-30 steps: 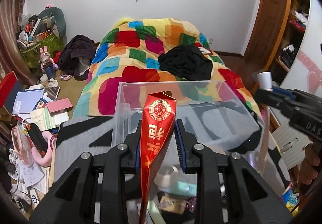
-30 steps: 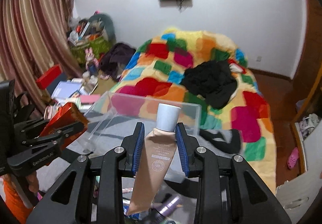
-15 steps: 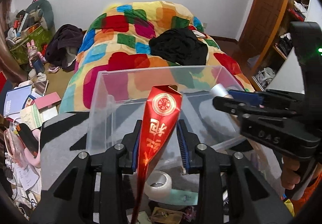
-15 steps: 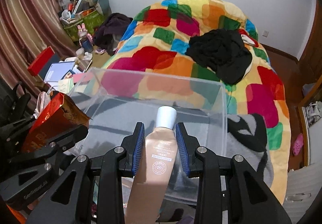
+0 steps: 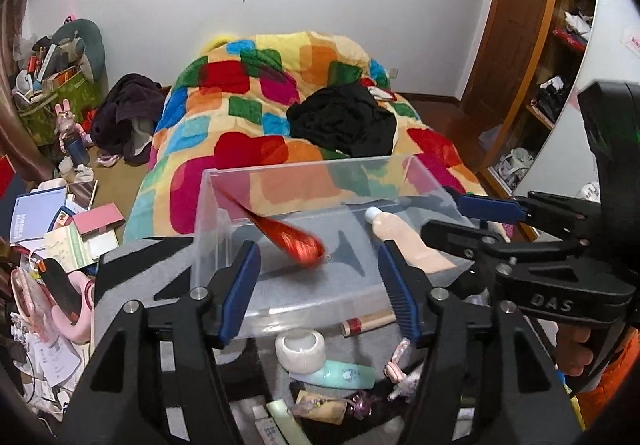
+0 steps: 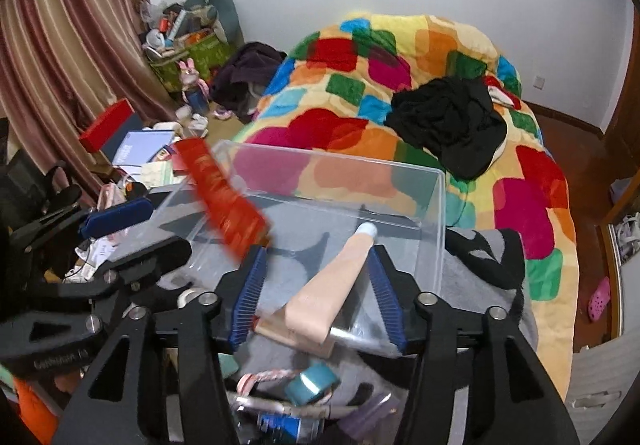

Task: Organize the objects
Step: 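Carry the henna cone and foundation tube over the clear box and release both, then grasp the white toothpaste tube with the left gripper while the right grasps the green bottle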

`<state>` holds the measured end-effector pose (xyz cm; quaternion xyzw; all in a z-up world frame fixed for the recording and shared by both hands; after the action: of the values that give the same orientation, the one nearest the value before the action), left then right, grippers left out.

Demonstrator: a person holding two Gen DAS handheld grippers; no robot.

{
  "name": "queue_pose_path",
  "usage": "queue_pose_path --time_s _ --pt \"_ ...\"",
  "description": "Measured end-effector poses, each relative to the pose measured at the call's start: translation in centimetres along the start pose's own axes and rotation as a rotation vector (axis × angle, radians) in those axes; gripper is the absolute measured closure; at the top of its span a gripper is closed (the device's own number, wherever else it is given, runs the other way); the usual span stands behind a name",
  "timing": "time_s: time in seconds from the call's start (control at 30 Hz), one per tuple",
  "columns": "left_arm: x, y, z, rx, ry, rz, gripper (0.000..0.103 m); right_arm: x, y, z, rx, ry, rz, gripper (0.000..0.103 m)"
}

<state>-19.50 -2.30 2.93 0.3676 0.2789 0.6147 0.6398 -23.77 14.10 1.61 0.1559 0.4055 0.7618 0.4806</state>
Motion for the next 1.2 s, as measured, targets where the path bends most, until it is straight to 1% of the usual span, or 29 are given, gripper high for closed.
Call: queue_pose_path --time_s 0.03,0.13,0.2,0.27,0.37,0.5,0.63,0.8,0.83,0.9,0.97,1.03,1.1,1.17,1.2 --pt "-0.1 0.0 0.4 0.003 0.000 0.003 0.039 -0.1 -0.1 0.4 0.006 -0.002 0.006 0.048" --pt "-0.2 -0.5 1.4 0.012 0.002 0.005 0.036 -0.3 -0.9 2.0 0.026 0.000 0.019 0.046" --pt "-0.4 -1.1 2.2 0.018 0.003 0.011 0.031 -0.2 -1.5 3.0 0.041 -0.001 0.018 0.044" --pt "-0.6 -1.9 2.8 0.019 0.010 0.014 0.025 0.0 -2.1 3.7 0.050 -0.001 0.011 0.038" --pt "-0.7 -3.5 3.5 0.009 0.044 0.001 0.024 0.4 -3.3 4.8 0.058 -0.012 -0.002 0.035" --pt "-1.2 -6.2 3.9 -0.033 0.059 -0.006 0.024 1.3 -5.2 5.7 0.050 -0.018 -0.042 0.034" --pt "-1.9 -8.9 4.6 -0.066 0.085 0.000 0.024 1.8 -7.1 6.3 0.036 0.017 -0.099 0.034" --pt "-2.9 -11.7 6.1 -0.067 0.111 0.032 0.024 0.8 -9.9 6.7 0.008 0.050 -0.091 0.034" --pt "-3.1 -12.2 6.3 -0.071 0.115 0.039 0.025 0.4 -10.4 6.7 0.004 0.056 -0.088 0.034" --pt "-3.4 -13.1 6.4 -0.083 0.116 0.064 0.030 -0.3 -11.4 6.8 -0.003 0.068 -0.080 0.034" --pt "-3.8 -14.1 6.2 -0.106 0.113 0.090 0.039 -1.1 -12.2 7.0 -0.006 0.072 -0.063 0.034" --pt "-4.1 -15.1 5.8 -0.128 0.107 0.116 0.042 -2.0 -12.9 7.0 -0.009 0.065 -0.033 0.034" --pt "-4.4 -15.7 5.4 -0.145 0.104 0.136 0.044 -2.7 -13.6 6.9 -0.012 0.050 -0.006 0.037" --pt "-4.4 -15.9 5.6 -0.130 0.107 0.145 0.044 -3.1 -14.1 6.7 -0.027 0.049 0.003 0.044" --pt "-4.4 -15.9 5.7 -0.127 0.113 0.142 0.044 -3.1 -14.3 6.6 -0.032 0.047 0.003 0.045"
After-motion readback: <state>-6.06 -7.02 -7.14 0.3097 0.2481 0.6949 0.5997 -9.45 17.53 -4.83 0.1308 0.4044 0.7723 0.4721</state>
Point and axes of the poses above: each gripper's, at about its wrist camera, not at the fingertips, and z roughly against the way its jaws point, x to its right, y to its top, the point moved 2 cm from there along -z, roughly the way its jaws point, and after that the axes turned 10 degrees about x, right-handed, at the moved point
